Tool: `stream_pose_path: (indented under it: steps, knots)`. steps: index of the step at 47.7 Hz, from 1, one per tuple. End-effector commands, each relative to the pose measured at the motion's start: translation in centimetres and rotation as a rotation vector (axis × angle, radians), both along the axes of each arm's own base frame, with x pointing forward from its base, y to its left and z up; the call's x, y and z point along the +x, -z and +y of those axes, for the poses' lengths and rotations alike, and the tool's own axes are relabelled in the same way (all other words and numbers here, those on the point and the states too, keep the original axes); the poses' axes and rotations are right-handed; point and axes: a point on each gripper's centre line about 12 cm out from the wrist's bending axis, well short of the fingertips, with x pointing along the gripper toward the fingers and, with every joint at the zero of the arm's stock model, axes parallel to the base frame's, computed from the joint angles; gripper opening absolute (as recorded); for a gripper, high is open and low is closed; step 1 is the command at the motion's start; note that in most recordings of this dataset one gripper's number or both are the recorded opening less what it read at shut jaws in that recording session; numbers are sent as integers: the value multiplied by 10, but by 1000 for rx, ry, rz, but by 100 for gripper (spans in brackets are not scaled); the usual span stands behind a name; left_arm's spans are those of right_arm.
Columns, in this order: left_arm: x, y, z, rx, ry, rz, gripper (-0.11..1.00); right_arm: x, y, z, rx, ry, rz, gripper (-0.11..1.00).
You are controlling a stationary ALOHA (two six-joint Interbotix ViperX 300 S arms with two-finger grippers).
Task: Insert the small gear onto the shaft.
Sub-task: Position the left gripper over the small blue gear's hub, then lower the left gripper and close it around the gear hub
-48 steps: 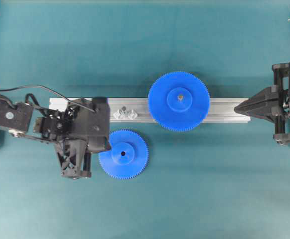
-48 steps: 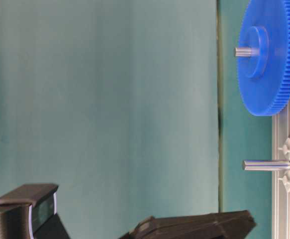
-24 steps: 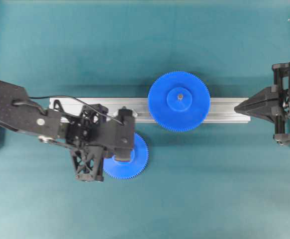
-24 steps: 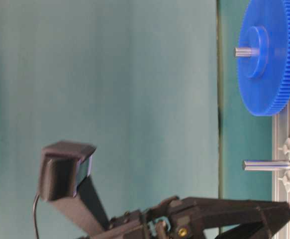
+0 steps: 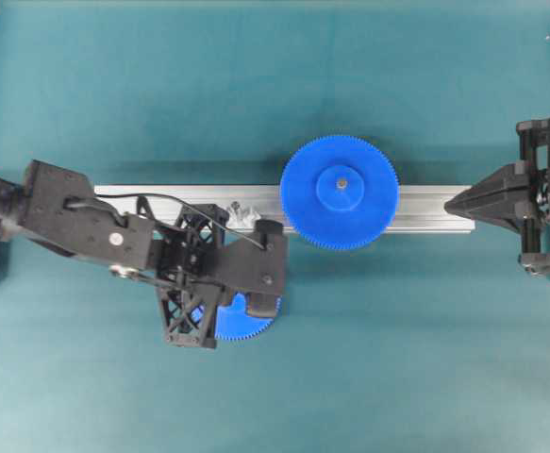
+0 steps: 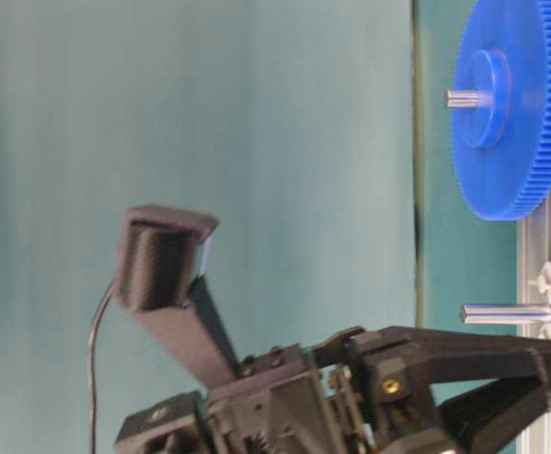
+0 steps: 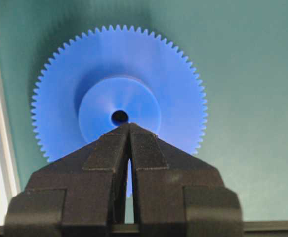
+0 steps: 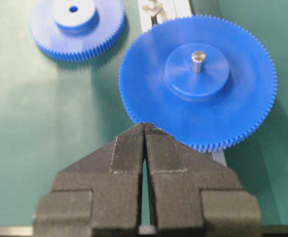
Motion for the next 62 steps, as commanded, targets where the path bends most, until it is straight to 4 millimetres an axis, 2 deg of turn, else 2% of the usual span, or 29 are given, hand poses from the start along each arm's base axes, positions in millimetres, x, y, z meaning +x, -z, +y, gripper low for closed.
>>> stream_pose_path:
  steps: [1,19,62]
  knots:
    - [8,-11,-3,0,8,-17,0,2,-3,0,7,6,-11,3]
    - [18,-4,-4,9,17,10,0,1,-2,0,10,7,-8,3]
    - [17,1,-4,22,24,61,0,-3,-3,0,9,8,-25,3]
